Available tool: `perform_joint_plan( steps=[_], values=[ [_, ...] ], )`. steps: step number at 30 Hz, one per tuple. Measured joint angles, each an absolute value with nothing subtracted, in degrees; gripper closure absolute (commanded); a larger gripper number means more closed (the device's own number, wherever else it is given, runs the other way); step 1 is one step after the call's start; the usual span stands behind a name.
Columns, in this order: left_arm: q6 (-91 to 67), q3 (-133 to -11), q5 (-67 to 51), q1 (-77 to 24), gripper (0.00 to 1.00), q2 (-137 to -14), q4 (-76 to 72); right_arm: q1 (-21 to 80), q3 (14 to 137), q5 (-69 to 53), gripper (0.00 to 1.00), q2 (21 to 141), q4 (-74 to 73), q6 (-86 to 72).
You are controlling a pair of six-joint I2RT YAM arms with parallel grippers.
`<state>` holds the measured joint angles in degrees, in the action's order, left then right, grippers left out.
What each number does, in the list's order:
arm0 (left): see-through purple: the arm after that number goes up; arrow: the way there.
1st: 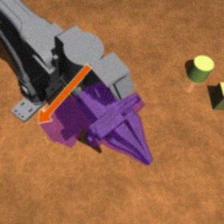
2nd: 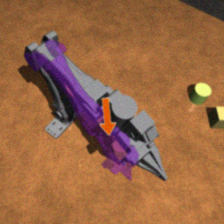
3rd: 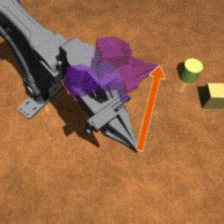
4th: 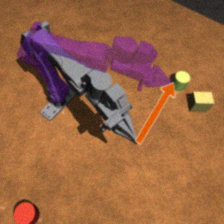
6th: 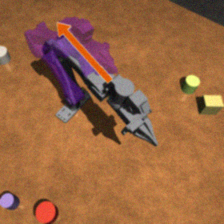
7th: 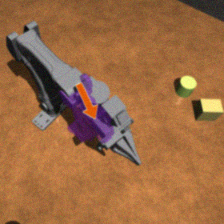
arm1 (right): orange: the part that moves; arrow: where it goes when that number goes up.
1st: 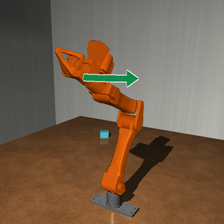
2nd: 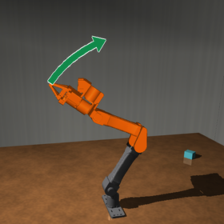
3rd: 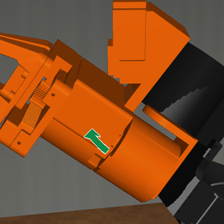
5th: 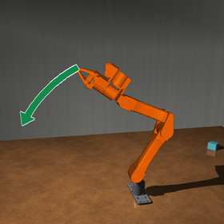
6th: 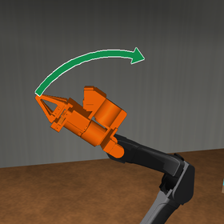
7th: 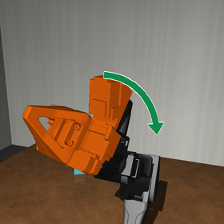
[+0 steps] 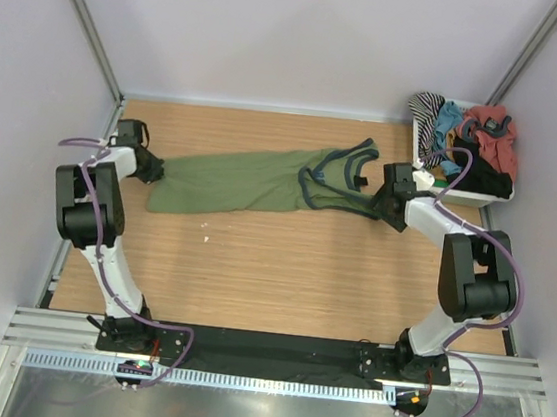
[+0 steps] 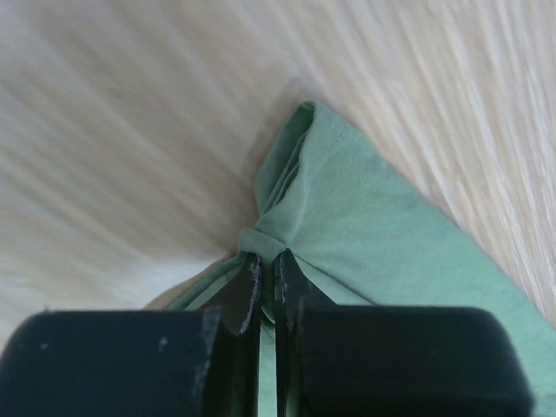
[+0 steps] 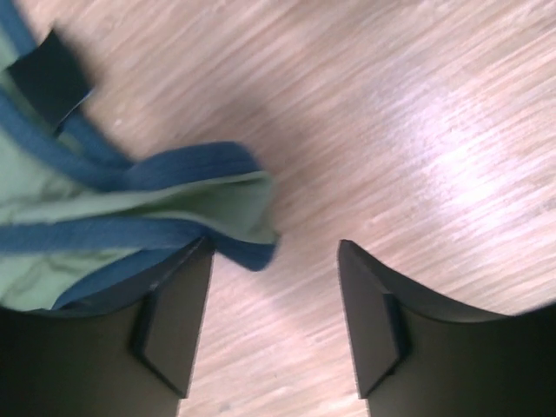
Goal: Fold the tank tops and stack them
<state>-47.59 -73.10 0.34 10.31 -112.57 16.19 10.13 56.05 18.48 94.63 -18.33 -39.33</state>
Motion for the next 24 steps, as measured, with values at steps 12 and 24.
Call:
perform_joint_plan(
  steps=[12,24],
  values=[
    [-47.8,-70.5,1.0,12.0,1.0,-110.5,16.0,10.1,60.7,17.6,0.83,98.5,-16.8,-39.0],
    [-47.8,-70.1,1.4,12.0,1.0,-110.1,16.0,8.8,69.4,16.1,0.99,102.2,-18.0,-39.4]
  ],
)
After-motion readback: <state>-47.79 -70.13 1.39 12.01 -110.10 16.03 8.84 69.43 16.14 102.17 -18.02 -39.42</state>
